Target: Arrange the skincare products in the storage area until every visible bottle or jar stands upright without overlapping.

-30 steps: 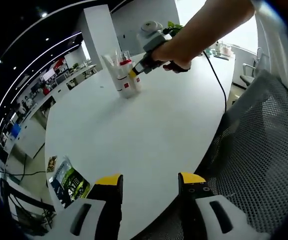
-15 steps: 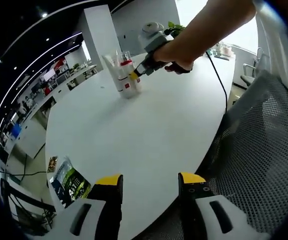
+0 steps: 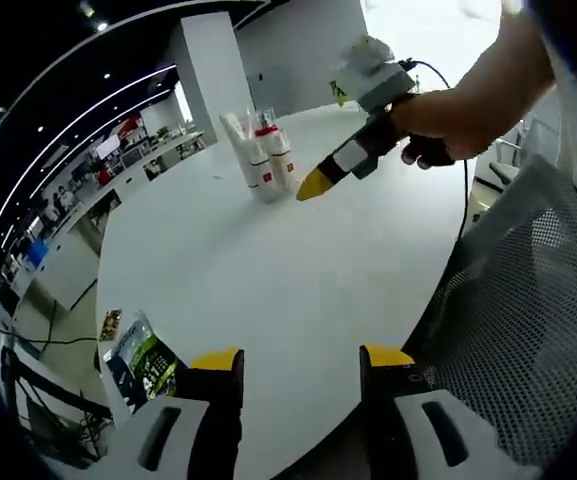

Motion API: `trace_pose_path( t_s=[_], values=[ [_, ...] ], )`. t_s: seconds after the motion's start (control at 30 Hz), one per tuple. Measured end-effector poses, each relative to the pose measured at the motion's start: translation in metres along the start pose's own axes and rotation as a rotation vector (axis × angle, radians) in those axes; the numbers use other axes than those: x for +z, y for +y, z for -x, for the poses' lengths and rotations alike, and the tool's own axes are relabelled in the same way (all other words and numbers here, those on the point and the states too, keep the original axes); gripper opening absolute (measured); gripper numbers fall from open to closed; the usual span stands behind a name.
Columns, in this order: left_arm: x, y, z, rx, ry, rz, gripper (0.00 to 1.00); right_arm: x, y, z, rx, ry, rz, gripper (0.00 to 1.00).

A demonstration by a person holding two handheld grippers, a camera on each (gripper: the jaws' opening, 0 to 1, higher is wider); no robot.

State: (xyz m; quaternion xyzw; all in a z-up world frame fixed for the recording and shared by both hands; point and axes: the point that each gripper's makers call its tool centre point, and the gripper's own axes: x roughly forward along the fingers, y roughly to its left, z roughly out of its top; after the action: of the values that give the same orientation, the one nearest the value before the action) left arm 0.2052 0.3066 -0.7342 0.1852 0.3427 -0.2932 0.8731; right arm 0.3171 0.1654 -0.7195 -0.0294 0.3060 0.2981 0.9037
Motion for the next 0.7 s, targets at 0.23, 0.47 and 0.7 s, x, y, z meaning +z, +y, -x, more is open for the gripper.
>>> trace_pose_path(
  t_s=[0.23,0.47,0.7],
  values=[
    [0.020,0.023,-0.002,-0.038,-0.097,0.322,0.61,-0.005,0.053,0.046,0.136,-0.016,0.135,0.60],
    [0.019,0.067,-0.014,0.029,-0.154,0.607,0.74,-0.012,0.064,0.070,0.139,0.012,0.256,0.69],
    [0.005,0.125,-0.030,0.204,-0.217,0.829,0.96,-0.037,0.069,0.081,0.120,0.051,0.265,0.70]
  ],
)
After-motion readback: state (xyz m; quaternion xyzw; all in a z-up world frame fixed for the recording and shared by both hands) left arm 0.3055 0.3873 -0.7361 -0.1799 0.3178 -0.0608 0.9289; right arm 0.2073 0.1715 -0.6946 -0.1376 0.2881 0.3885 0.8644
